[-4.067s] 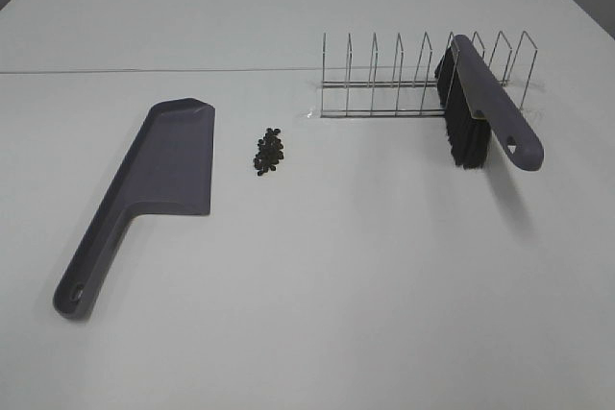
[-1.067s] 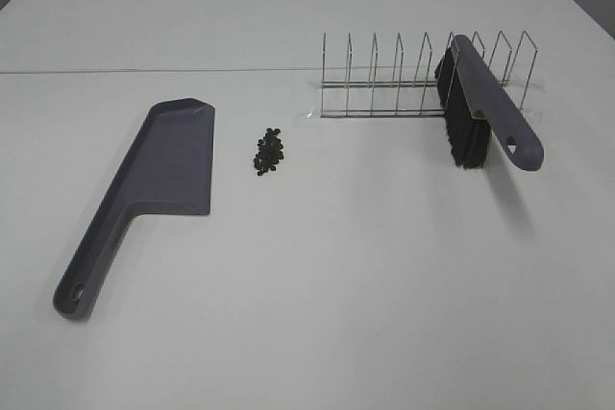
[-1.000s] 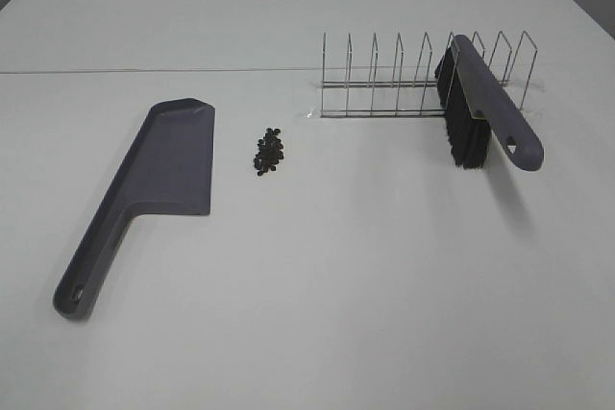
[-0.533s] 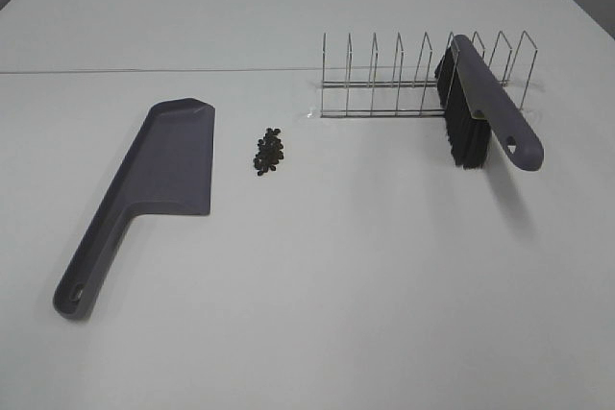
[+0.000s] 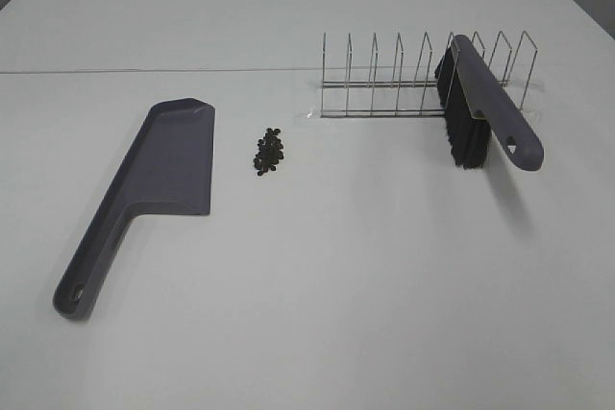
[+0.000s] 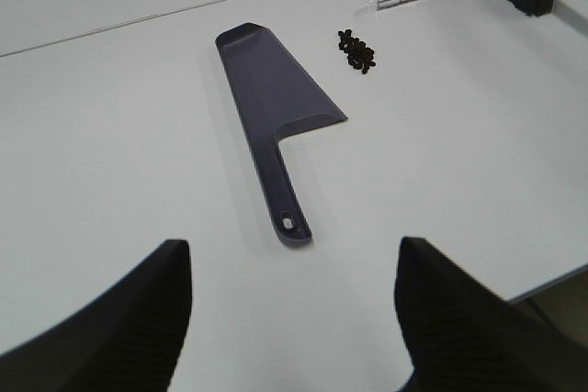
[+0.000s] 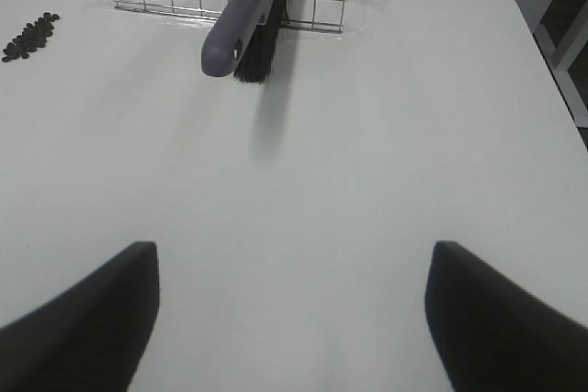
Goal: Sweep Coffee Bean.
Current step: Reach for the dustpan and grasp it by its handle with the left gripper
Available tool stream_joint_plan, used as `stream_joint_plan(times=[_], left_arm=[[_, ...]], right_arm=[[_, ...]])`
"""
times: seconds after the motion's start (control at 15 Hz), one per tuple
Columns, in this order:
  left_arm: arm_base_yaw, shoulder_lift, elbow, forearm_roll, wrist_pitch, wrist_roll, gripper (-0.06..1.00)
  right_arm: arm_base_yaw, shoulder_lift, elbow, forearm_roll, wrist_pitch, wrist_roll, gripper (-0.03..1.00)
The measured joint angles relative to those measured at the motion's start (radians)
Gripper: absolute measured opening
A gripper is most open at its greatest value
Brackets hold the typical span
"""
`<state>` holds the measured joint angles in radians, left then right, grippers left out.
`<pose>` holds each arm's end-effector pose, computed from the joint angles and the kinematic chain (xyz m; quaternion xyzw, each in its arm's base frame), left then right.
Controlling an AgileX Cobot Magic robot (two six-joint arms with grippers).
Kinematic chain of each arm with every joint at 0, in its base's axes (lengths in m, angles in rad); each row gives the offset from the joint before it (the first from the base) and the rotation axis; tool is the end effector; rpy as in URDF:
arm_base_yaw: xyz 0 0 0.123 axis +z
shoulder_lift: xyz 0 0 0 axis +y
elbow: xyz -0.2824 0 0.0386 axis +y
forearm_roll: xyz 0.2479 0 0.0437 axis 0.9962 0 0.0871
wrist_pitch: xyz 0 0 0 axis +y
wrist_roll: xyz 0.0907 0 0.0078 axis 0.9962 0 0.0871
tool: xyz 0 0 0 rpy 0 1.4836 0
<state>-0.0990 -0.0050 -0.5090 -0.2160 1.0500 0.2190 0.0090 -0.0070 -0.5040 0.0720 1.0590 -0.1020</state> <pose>-0.0089 -0.0161 0.2820 0.1376 0.8305 -0.0758 0.5344 -0.0065 0.0057 0.2786 -0.0487 0.8480 0.0114 0.5277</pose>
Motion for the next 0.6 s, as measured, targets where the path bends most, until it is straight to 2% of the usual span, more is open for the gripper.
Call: stream_joint_plan(times=[0.07, 0.27, 0.47, 0.6], left_arm=[[0.000, 0.002, -0.003, 0.000, -0.016, -0.012, 0.62], [0.000, 0.122, -0.013, 0.004, -0.153, -0.127, 0.62], [0.000, 0.424, -0.018, 0.023, -0.350, -0.161, 0.62], [0.000, 0.649, -0.073, 0.024, -0.416, -0.163, 0.62]], right_arm=[[0.000, 0.000, 0.000, 0.000, 0.000, 0.000, 0.75], [0.000, 0.000, 0.000, 0.000, 0.000, 0.000, 0.75], [0.000, 0.000, 0.000, 0.000, 0.000, 0.000, 0.75], [0.000, 0.000, 0.000, 0.000, 0.000, 0.000, 0.75]])
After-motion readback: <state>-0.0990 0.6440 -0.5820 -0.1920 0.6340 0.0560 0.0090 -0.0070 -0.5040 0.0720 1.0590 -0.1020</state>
